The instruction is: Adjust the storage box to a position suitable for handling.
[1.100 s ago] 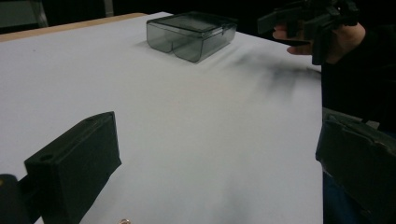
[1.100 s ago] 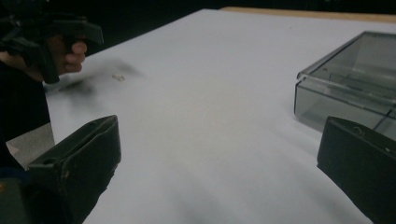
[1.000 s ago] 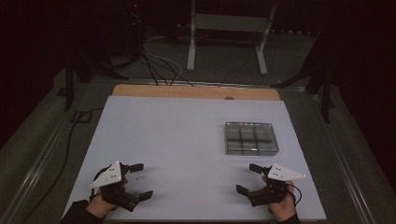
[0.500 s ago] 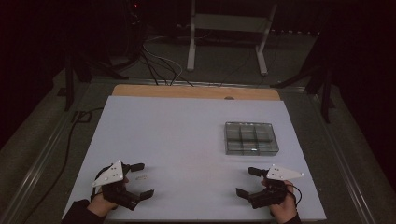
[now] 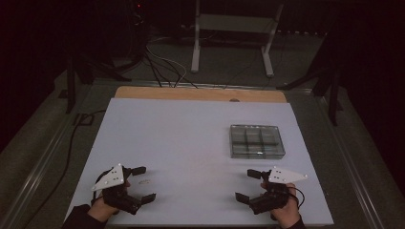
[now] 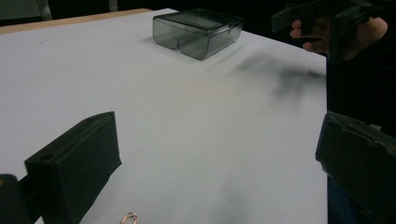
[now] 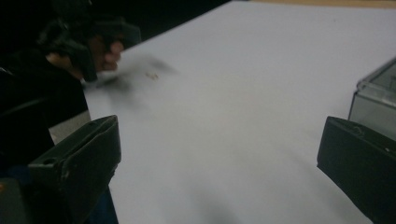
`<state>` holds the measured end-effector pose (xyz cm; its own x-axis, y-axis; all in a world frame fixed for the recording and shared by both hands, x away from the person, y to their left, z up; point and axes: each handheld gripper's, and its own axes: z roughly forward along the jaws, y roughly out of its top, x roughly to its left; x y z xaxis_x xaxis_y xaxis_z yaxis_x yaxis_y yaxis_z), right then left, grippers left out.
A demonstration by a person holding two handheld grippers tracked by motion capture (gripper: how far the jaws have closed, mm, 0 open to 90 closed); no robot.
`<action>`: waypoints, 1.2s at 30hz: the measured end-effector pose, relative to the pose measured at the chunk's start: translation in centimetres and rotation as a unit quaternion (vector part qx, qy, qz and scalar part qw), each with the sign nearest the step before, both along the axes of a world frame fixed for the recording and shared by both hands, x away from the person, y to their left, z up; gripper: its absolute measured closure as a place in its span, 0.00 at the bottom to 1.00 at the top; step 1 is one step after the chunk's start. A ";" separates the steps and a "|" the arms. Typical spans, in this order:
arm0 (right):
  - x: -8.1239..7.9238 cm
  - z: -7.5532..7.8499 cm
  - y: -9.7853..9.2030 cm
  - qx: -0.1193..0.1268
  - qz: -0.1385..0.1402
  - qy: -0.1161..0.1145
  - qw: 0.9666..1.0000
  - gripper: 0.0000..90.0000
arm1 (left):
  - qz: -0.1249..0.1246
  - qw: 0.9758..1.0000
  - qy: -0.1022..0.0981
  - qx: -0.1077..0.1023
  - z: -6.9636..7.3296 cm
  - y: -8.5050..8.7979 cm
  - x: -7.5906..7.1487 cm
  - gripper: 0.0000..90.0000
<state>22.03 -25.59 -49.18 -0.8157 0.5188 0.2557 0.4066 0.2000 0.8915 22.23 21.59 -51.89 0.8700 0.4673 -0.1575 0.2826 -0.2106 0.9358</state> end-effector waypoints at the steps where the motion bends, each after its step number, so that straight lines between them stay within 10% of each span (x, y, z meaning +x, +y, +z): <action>1: 0.0 0.1 0.0 0.002 0.000 -0.002 1.000 0.00 | 0.000 1.000 -0.001 0.000 0.0 0.0 0.0 0.01; 36: 4.7 6.1 -3.0 0.026 -0.086 -0.054 0.995 0.00 | 0.002 1.000 -0.001 -0.006 0.0 0.0 0.0 0.01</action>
<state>26.68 -28.60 -43.05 -0.7404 0.6409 0.2026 0.3326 0.0875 0.9390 22.28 21.63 -51.91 0.8686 0.4688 -0.1605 0.2809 -0.1991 0.9389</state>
